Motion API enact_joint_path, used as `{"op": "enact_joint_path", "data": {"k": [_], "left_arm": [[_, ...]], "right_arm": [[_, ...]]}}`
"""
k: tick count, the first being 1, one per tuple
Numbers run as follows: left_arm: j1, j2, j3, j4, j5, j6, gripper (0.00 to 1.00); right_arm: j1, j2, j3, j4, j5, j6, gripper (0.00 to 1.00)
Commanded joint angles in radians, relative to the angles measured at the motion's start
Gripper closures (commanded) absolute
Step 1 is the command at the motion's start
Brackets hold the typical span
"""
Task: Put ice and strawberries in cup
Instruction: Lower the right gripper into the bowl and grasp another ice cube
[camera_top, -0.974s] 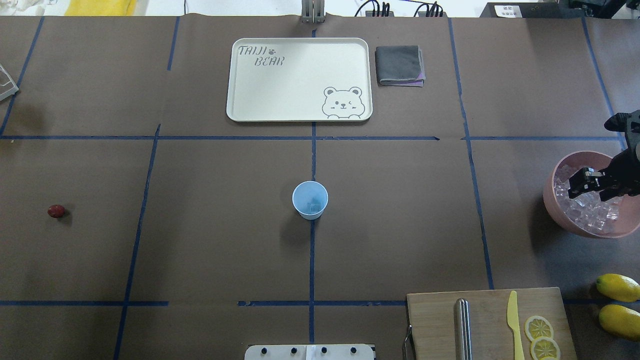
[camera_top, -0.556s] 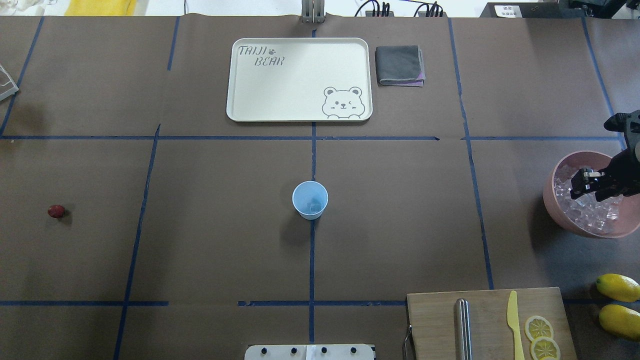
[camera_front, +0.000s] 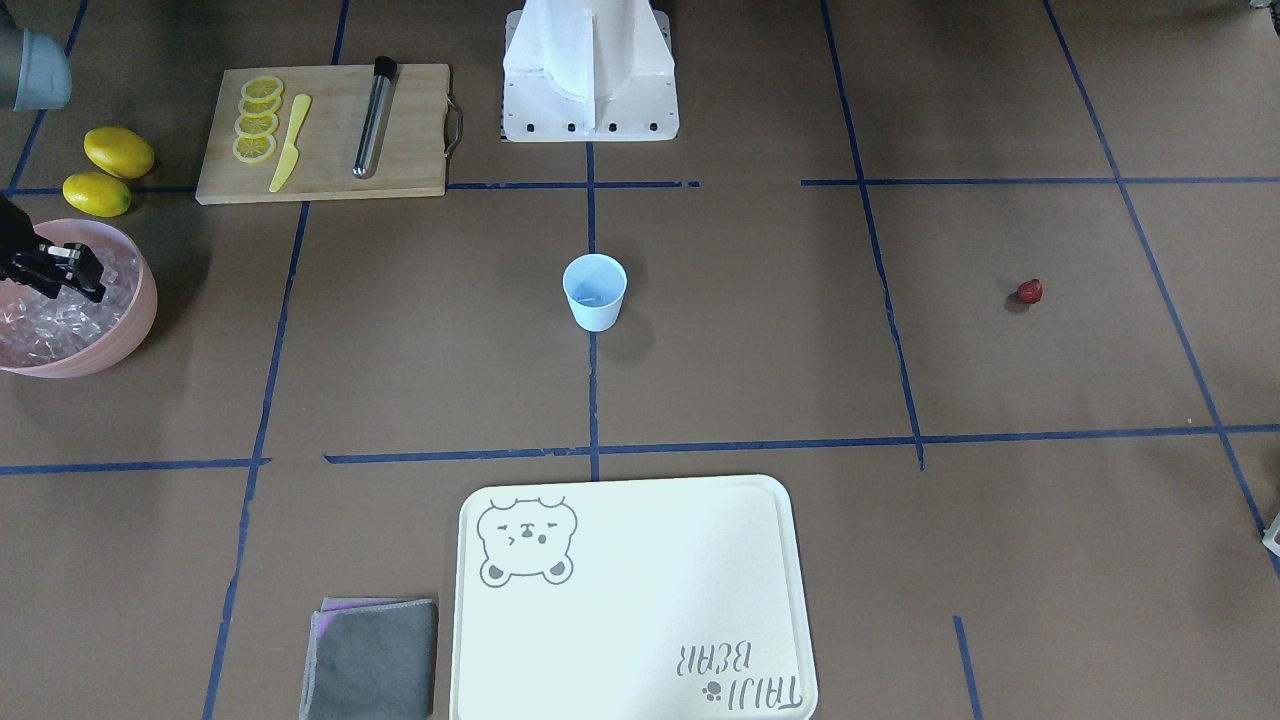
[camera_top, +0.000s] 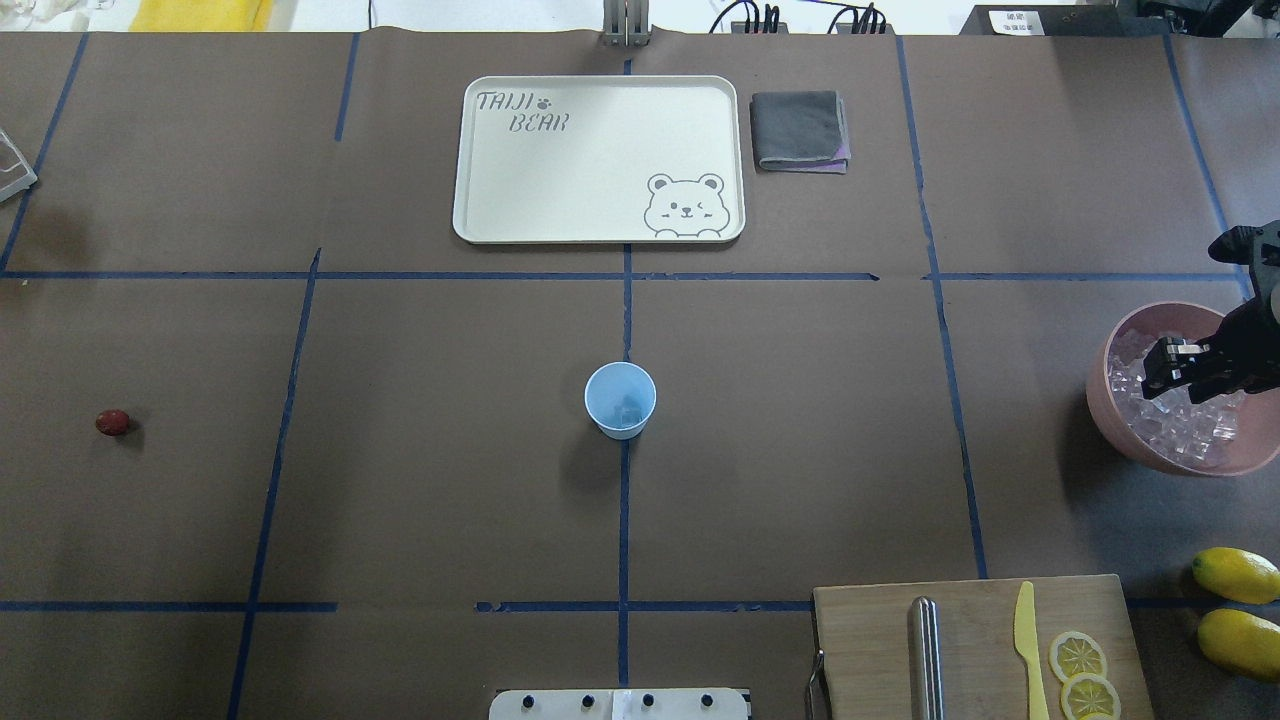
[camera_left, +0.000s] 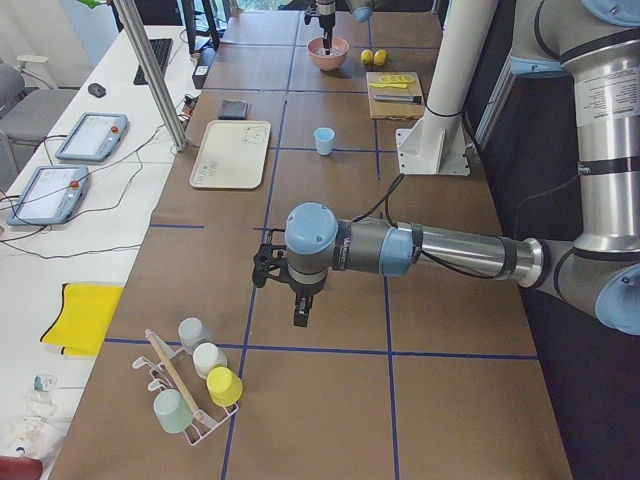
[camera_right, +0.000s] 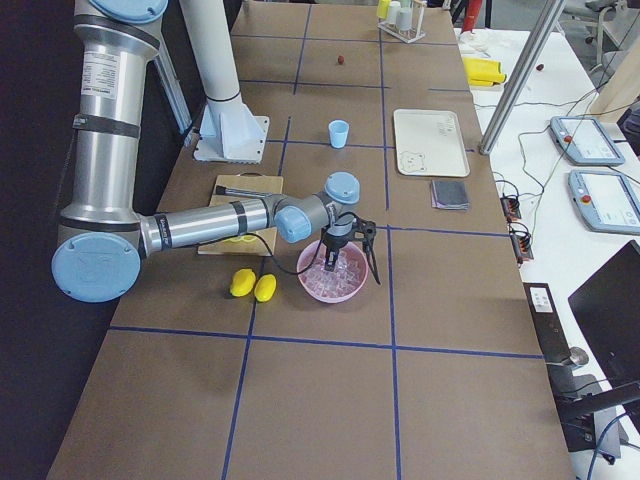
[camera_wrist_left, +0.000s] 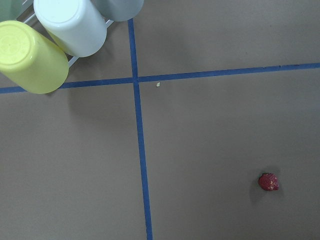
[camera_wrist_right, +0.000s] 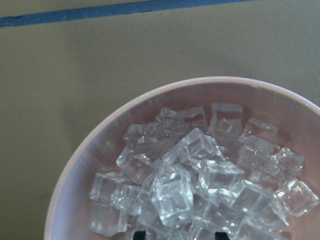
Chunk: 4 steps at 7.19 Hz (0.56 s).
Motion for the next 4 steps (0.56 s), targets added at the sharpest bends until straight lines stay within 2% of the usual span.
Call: {"op": "enact_joint_path", "data": {"k": [1,4], "left_arm": [[0.000,0.000,-0.004,0.000,-0.005,0.000,0.00],[0.000,0.002,-0.013,0.004,-0.005,0.000,0.00]], "right_arm": [[0.000,-0.003,0.006,0.002,0.007,0.000,0.41],[0.000,-0.006,0.006,0.000,0.008,-0.001,0.41]]}}
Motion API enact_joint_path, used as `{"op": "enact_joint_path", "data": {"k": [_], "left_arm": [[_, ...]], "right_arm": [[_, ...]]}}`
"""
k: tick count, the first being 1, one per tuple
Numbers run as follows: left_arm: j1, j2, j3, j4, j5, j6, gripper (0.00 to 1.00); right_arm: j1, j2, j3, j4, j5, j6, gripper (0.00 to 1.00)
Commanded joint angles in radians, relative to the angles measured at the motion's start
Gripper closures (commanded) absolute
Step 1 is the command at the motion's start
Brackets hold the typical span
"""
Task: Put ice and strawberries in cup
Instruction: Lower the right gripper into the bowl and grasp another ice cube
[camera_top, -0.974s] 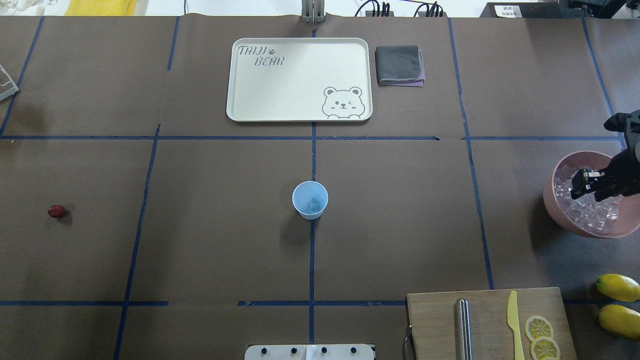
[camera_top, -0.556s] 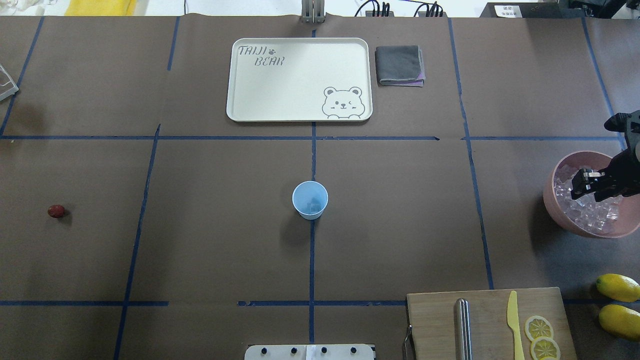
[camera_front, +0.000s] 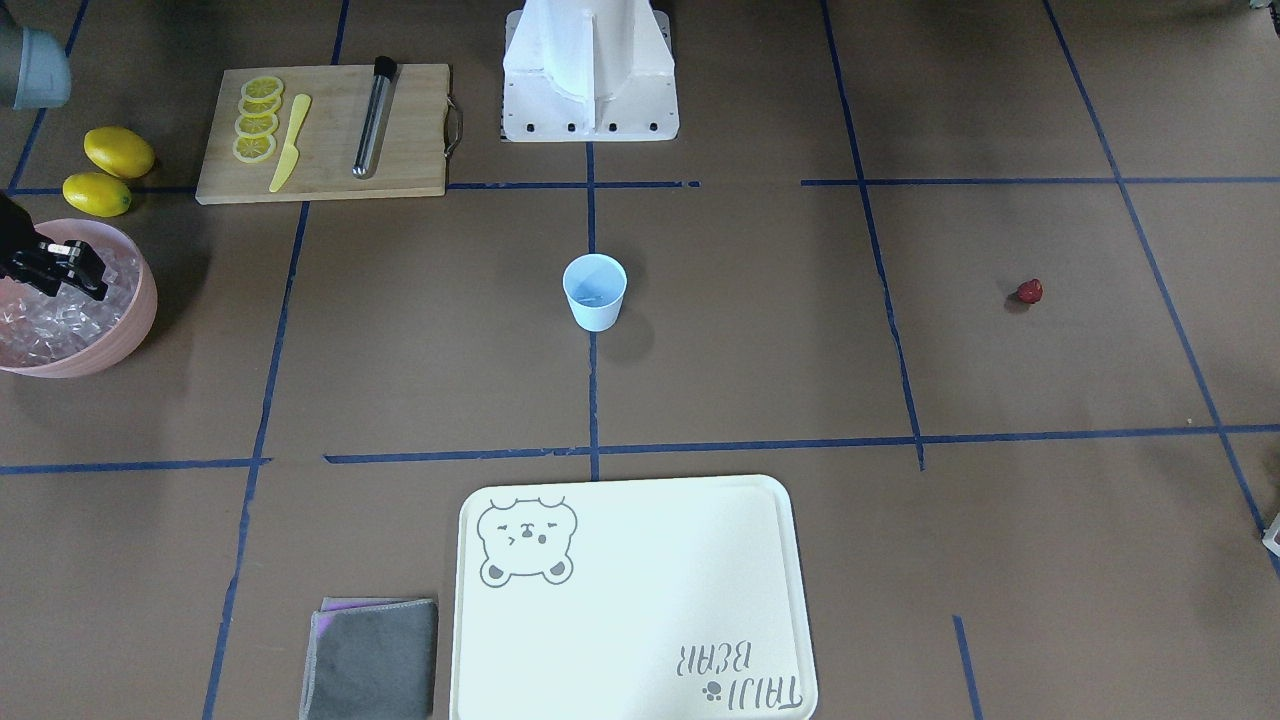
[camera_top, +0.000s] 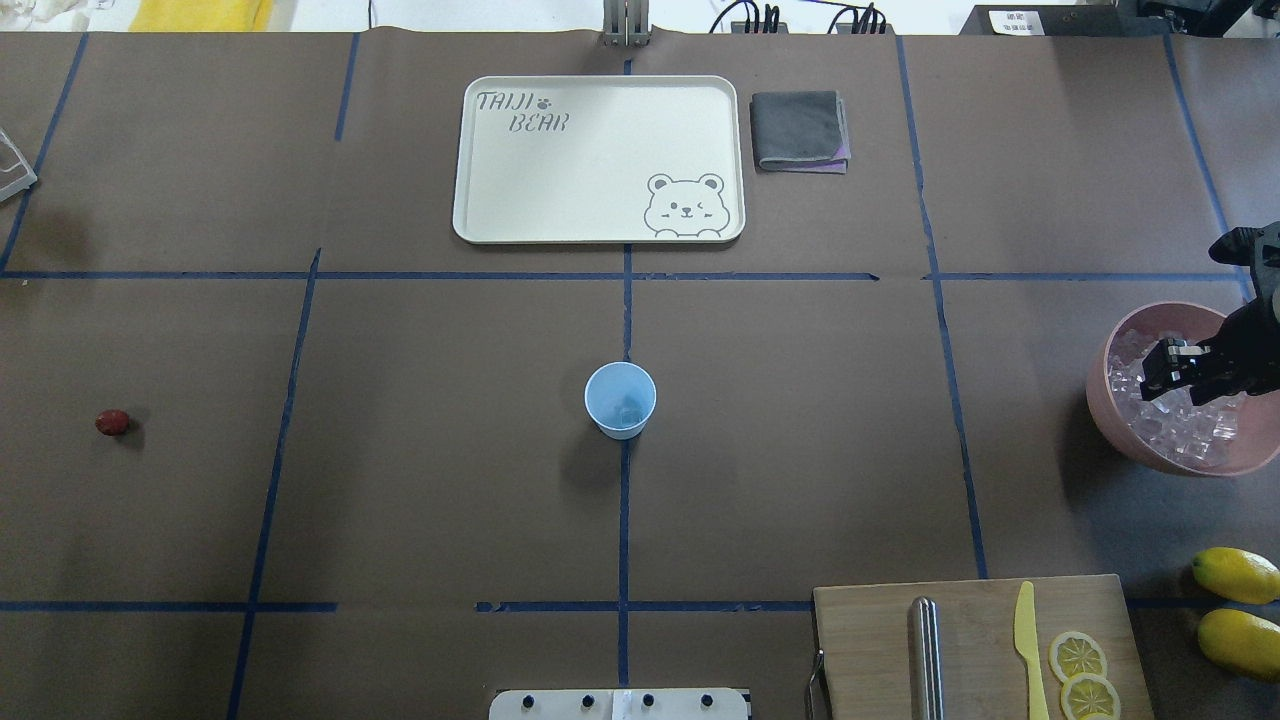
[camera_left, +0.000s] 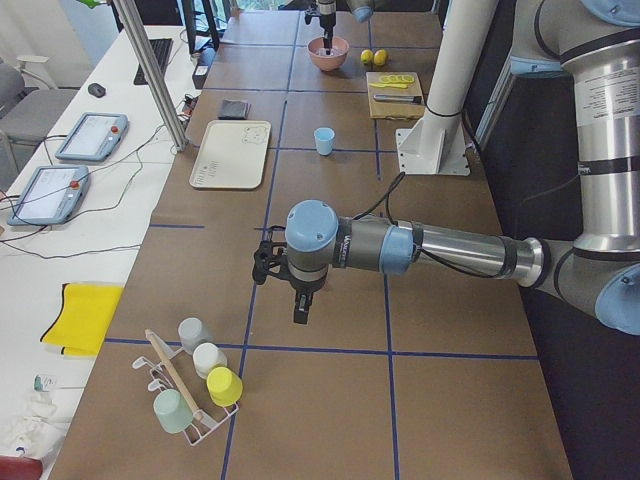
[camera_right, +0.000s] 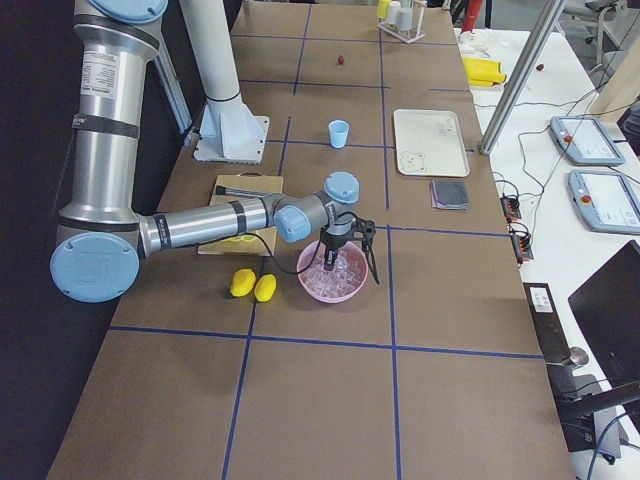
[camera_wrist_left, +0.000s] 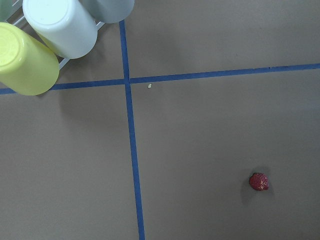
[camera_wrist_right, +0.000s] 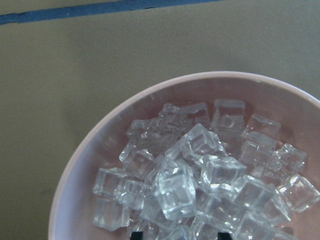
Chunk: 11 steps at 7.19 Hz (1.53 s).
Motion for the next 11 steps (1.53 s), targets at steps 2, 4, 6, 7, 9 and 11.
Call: {"op": "enact_joint_path", "data": {"k": [2,4,6,7,9,11], "left_arm": [[0.000,0.001,-0.003,0.003,0.000,0.000,0.00],[0.000,0.001,-0.003,0.003,0.000,0.000,0.00],[0.000,0.001,-0.003,0.003,0.000,-0.002,0.00],[0.000,0.001,-0.003,0.003,0.000,0.000,0.00],[0.000,0.001,-0.003,0.003,0.000,0.000,0.00],[0.000,0.001,-0.003,0.003,0.000,0.000,0.00]], "right_arm": [[0.000,-0.003,0.002,0.000,0.002,0.000,0.41],[0.000,-0.006,0.001,-0.002,0.005,0.000,0.41],[0.000,-0.006,-0.001,-0.002,0.027,0.003,0.48],[0.000,-0.006,-0.001,-0.002,0.027,0.004,0.63],[0.002,-0.006,0.002,0.000,0.027,0.003,0.89],[0.003,-0.007,0.013,0.000,0.027,0.001,1.00]]}}
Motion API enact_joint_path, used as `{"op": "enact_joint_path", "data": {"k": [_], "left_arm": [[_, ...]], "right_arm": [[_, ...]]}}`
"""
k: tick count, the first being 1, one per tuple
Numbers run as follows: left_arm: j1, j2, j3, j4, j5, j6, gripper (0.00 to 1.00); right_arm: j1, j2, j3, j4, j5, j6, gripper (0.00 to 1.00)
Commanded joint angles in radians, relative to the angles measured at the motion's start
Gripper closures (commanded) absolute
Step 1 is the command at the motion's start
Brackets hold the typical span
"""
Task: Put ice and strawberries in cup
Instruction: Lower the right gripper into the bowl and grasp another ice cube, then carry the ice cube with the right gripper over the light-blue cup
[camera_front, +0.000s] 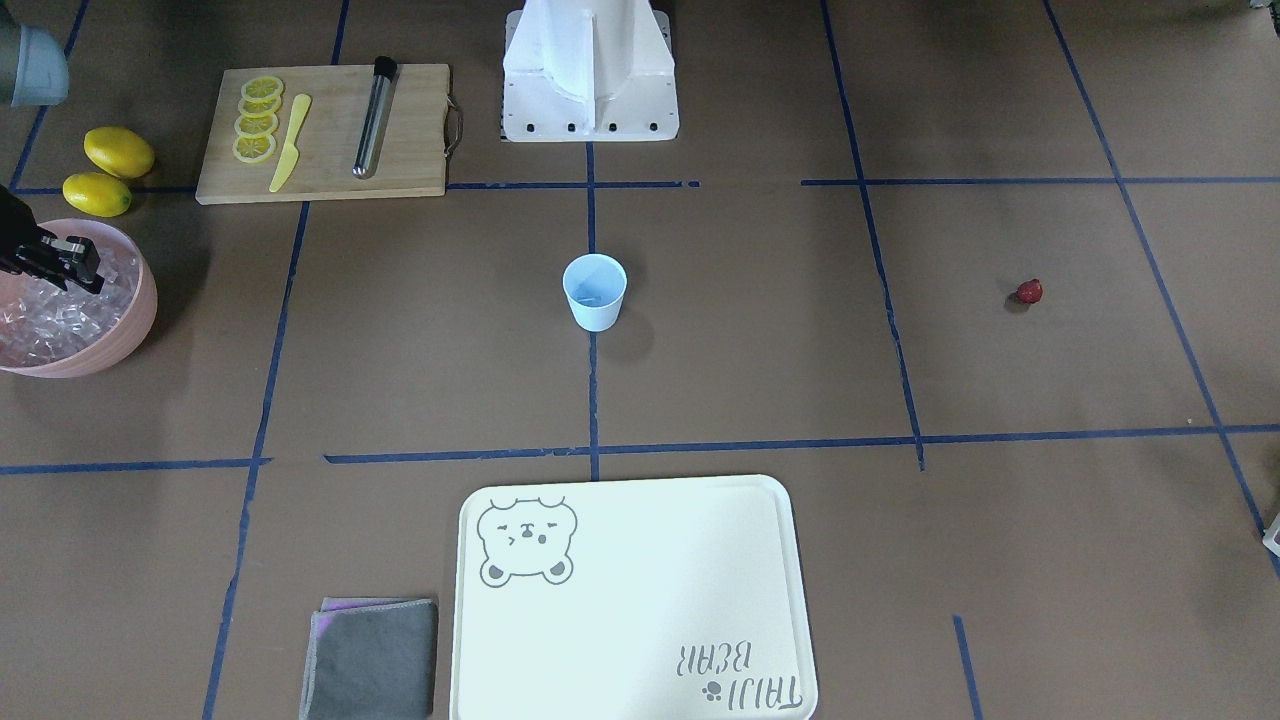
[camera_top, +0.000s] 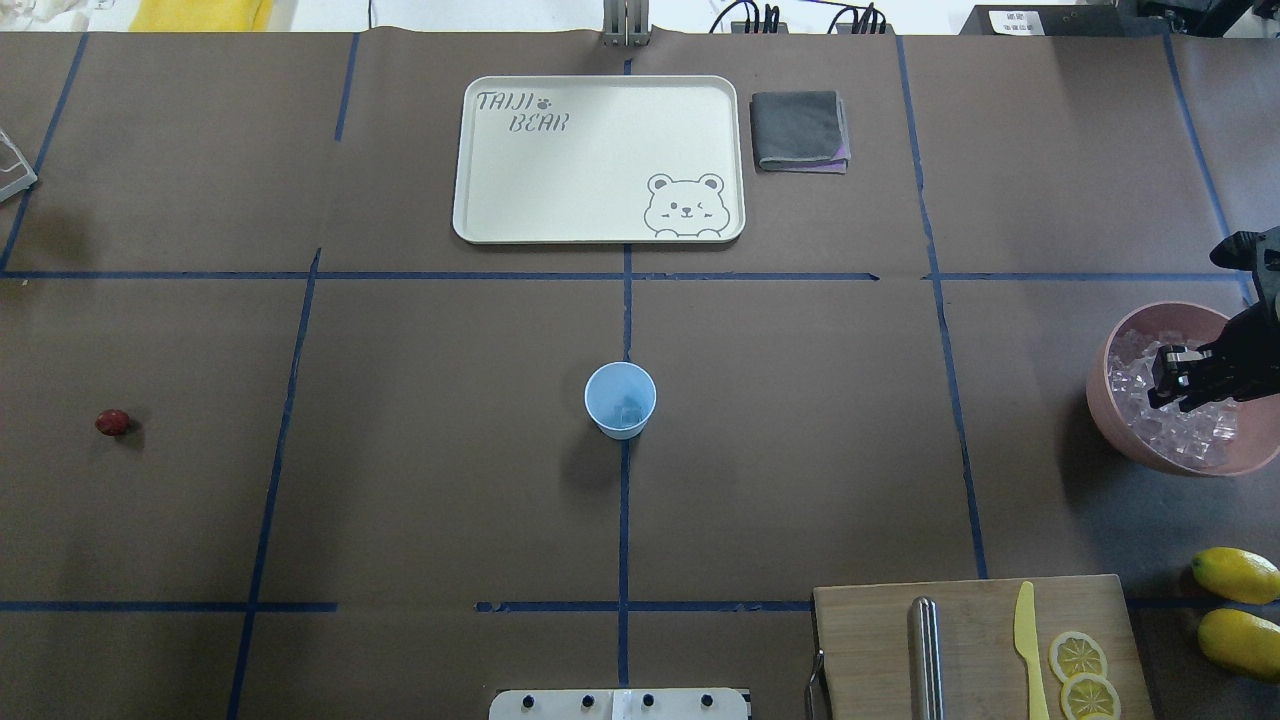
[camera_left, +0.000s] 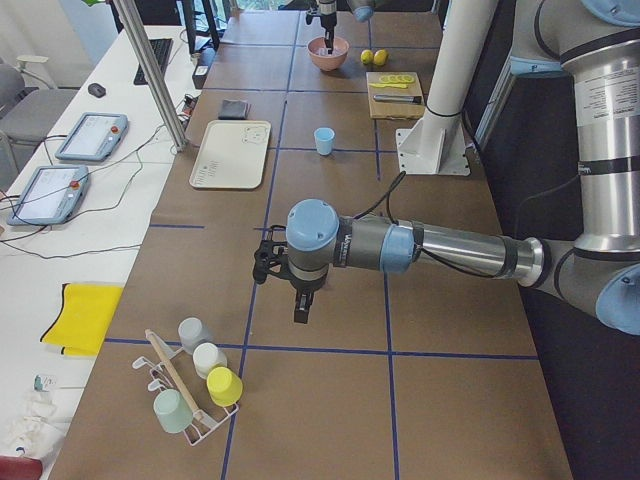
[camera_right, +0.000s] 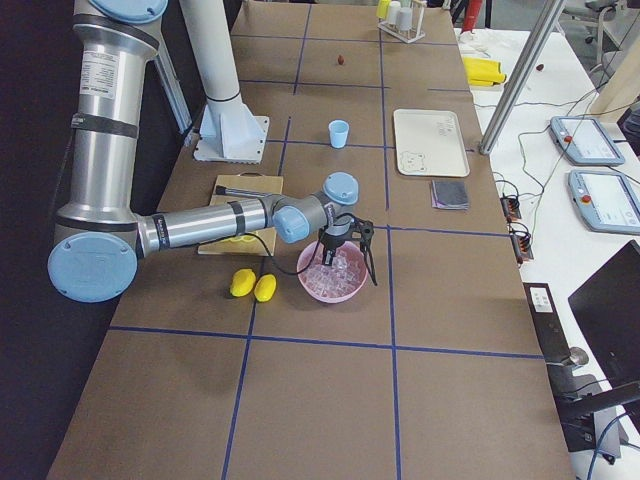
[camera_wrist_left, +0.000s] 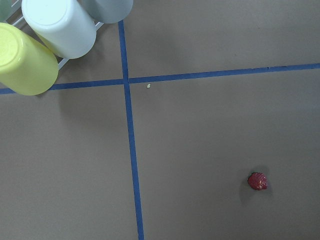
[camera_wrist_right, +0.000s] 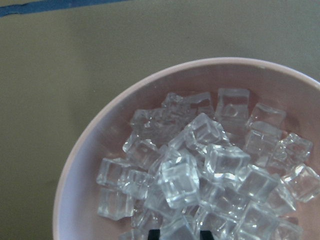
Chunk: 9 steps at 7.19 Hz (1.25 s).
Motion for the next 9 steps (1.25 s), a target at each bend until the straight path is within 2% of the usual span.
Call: {"op": "enact_joint_path", "data": {"k": [1,3,4,5,7,8,9], "left_arm": [[0.000,0.000,0.000,0.002,-0.002,0.000,0.00],[0.000,0.000,-0.007,0.003,-0.002,-0.001,0.00],[0.000,0.000,-0.010,0.006,-0.002,-0.002,0.00],[0.000,0.000,-0.010,0.006,-0.002,-0.002,0.00],[0.000,0.000,-0.011,0.005,-0.002,-0.002,0.00],[0.000,0.002,-0.013,0.005,-0.003,-0.002,0.00],[0.000,0.000,-0.013,0.005,-0.005,-0.002,0.00]], "right_arm": [[0.003,-0.013,0.031,-0.001,0.000,0.000,1.00],[0.004,-0.036,0.142,-0.011,-0.003,0.005,1.00],[0.000,-0.015,0.184,-0.007,-0.005,0.070,1.00],[0.000,0.062,0.195,-0.004,-0.003,0.169,1.00],[-0.122,0.257,0.206,-0.010,-0.021,0.431,1.00],[-0.220,0.370,0.198,-0.020,-0.069,0.572,1.00],[-0.276,0.460,0.195,-0.063,-0.115,0.639,1.00]]}}
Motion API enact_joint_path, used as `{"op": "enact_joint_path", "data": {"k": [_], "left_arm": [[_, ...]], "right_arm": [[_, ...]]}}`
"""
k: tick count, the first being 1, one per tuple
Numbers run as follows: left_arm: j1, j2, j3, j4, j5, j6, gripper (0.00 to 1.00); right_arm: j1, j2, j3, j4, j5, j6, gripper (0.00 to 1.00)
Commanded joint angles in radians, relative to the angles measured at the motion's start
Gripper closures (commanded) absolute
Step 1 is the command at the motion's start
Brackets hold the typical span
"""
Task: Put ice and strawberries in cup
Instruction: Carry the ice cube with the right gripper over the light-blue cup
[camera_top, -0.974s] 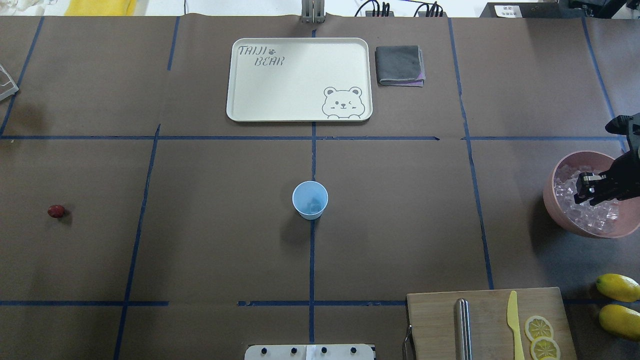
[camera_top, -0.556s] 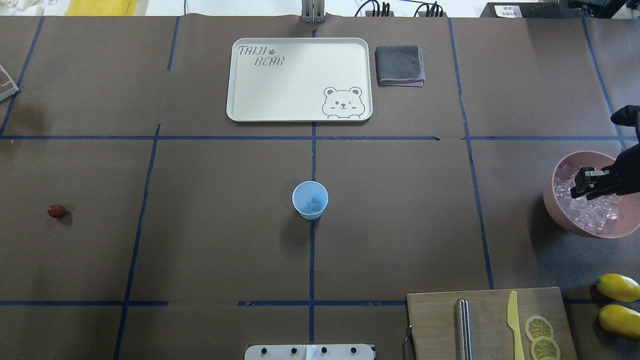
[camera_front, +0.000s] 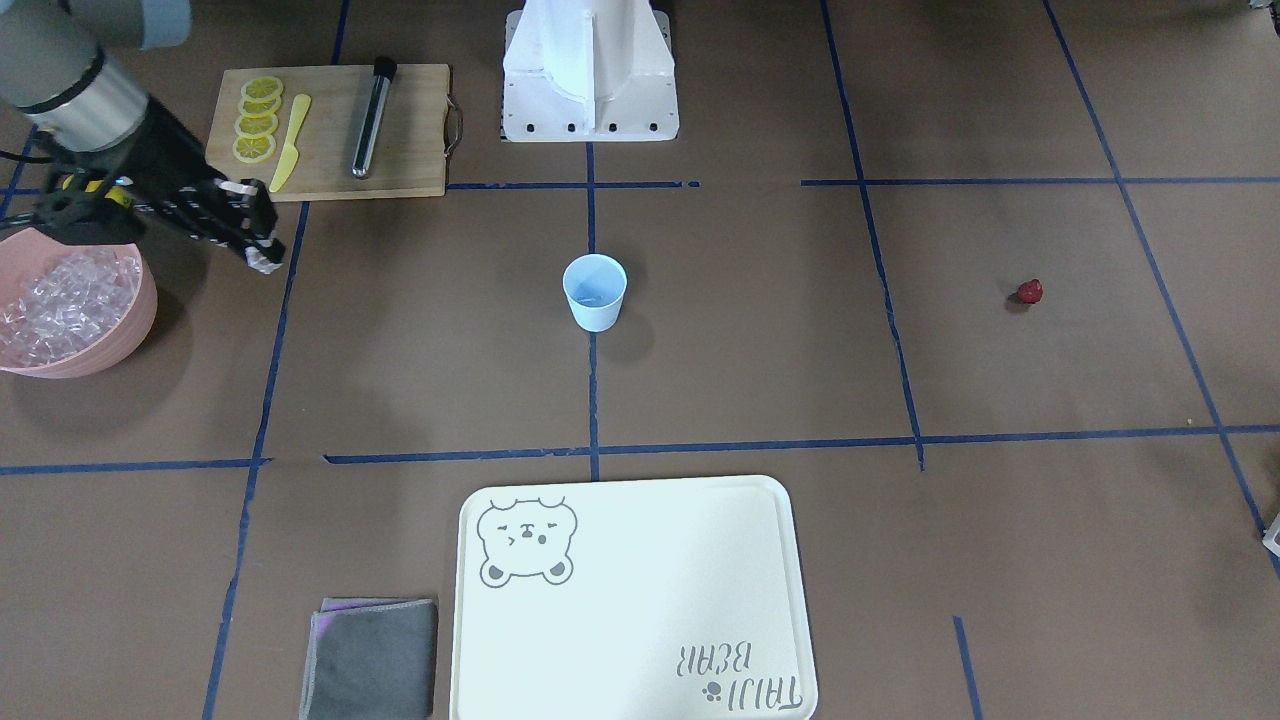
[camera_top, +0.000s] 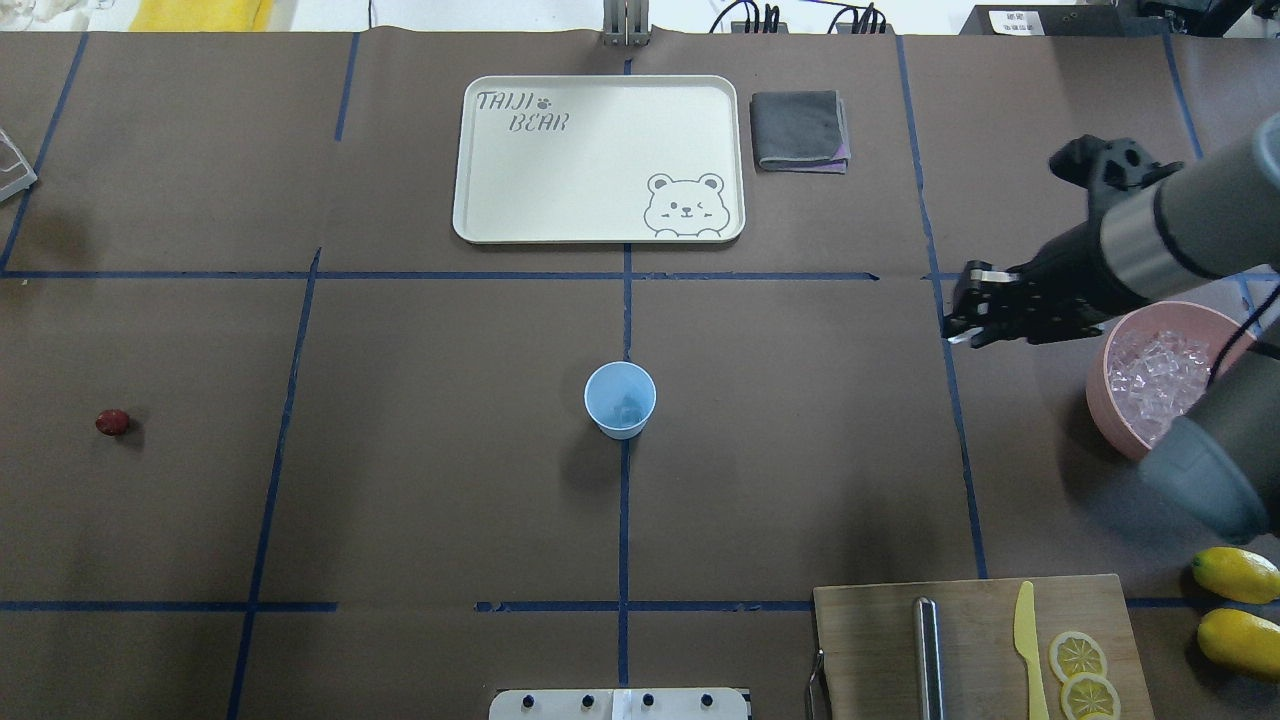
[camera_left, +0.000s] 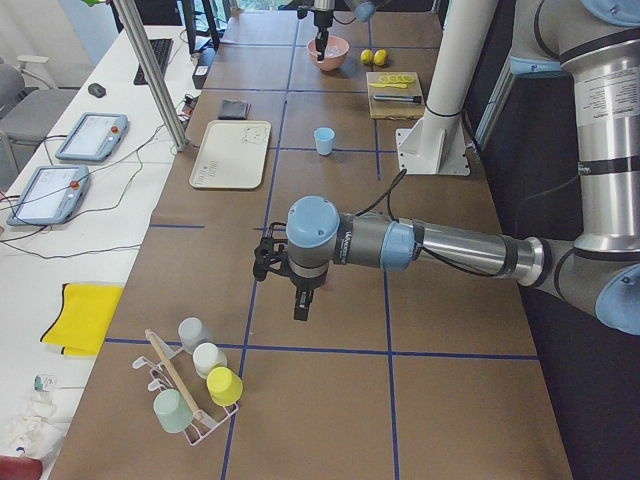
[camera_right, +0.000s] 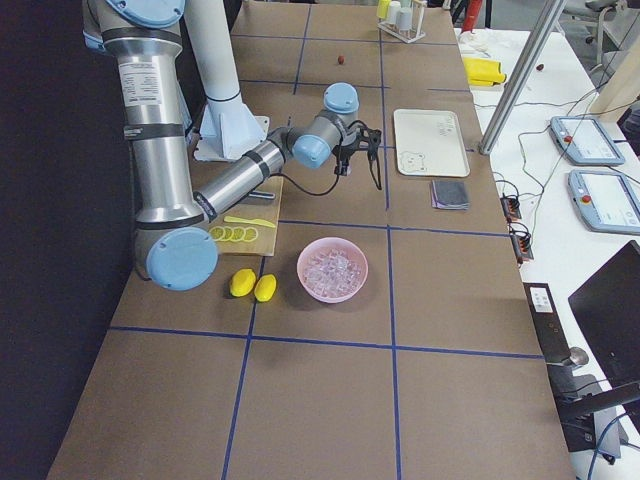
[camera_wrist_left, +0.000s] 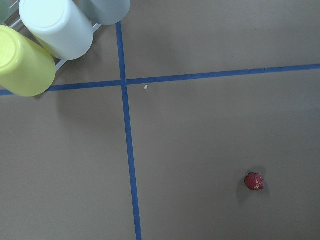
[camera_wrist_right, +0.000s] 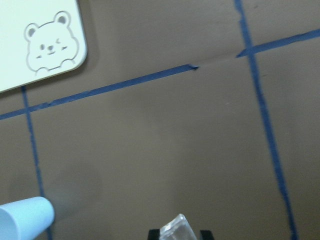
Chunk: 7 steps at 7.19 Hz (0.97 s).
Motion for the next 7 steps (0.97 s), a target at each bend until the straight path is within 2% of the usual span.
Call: {"op": "enact_joint_path", "data": {"k": [1,2,3,5,7], "left_arm": [[0.000,0.001,-0.001,0.000,-0.015,0.000,0.00],[0.000,0.001,-0.001,0.000,-0.028,0.000,0.00],[0.000,0.001,0.001,0.001,-0.028,0.000,0.00],[0.000,0.001,-0.001,0.000,-0.029,-0.015,0.00],[0.002,0.015,-0.001,-0.008,-0.045,-0.015,0.00]], "right_arm": [[-0.168,0.223,-0.021,-0.100,-0.108,0.159,1.00],[-0.255,0.327,-0.077,-0.126,-0.218,0.233,1.00],[-0.308,0.369,-0.116,-0.125,-0.272,0.247,1.00],[-0.337,0.512,-0.280,-0.123,-0.300,0.278,0.99],[-0.354,0.523,-0.310,-0.123,-0.321,0.278,0.96]]}}
